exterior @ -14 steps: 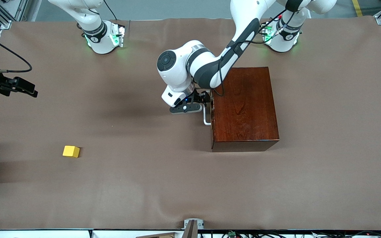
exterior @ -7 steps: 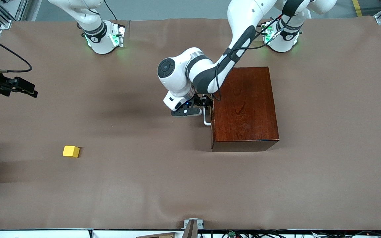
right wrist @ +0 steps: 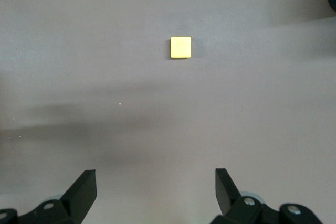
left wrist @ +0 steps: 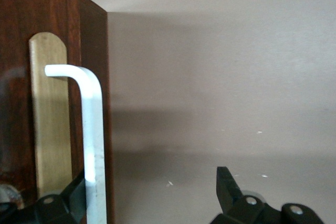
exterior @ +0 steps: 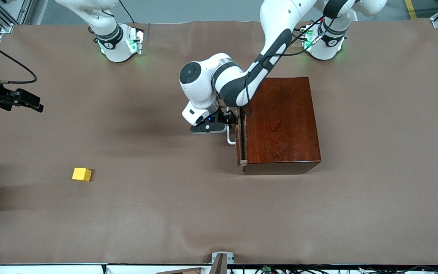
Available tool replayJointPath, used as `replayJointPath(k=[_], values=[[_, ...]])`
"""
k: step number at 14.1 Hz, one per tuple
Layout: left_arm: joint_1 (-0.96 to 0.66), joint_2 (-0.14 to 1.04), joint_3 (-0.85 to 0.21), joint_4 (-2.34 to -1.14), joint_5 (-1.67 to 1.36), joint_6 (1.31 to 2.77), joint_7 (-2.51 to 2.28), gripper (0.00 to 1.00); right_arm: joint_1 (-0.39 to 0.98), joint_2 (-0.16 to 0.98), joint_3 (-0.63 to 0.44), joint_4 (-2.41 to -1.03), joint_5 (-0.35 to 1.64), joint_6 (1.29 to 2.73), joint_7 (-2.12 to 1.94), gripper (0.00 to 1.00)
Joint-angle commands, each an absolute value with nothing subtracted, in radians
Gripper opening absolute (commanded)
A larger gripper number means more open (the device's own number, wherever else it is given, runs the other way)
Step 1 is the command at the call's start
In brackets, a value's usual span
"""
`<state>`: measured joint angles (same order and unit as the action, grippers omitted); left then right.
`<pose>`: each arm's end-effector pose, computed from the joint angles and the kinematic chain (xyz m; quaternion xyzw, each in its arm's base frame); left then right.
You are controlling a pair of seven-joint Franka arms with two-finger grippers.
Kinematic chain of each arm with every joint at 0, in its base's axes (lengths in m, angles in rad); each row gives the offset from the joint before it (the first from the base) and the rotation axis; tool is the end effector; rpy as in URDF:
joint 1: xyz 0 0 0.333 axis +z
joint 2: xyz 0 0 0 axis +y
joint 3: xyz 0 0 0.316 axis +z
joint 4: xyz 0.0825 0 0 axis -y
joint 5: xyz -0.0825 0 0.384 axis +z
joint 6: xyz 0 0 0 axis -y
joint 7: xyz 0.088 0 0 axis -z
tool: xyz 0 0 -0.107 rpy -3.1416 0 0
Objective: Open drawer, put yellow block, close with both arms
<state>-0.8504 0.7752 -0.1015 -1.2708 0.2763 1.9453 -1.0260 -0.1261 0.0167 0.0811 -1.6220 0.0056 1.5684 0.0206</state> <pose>0.4570 -0.5789 0.2863 -0.9948 0.0071 -0.0486 0.0892 0.5562 -0.0248 0.5909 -0.9988 0.0328 0.0351 0.0039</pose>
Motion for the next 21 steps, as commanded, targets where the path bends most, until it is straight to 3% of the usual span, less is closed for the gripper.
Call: replayJointPath(k=[1,21], values=[[-0.871,0.801,-0.109,-1.226,0.293,1.976,-1.081,1.00,-0.132,0.017,0.083,-1.623,0.018,1.571,0.031,1.00],[-0.911,0.819,-0.124,-1.224,0.160,2.267,-1.161,1.00,-0.132,0.018,0.081,-1.623,0.018,1.571,0.029,1.00]])
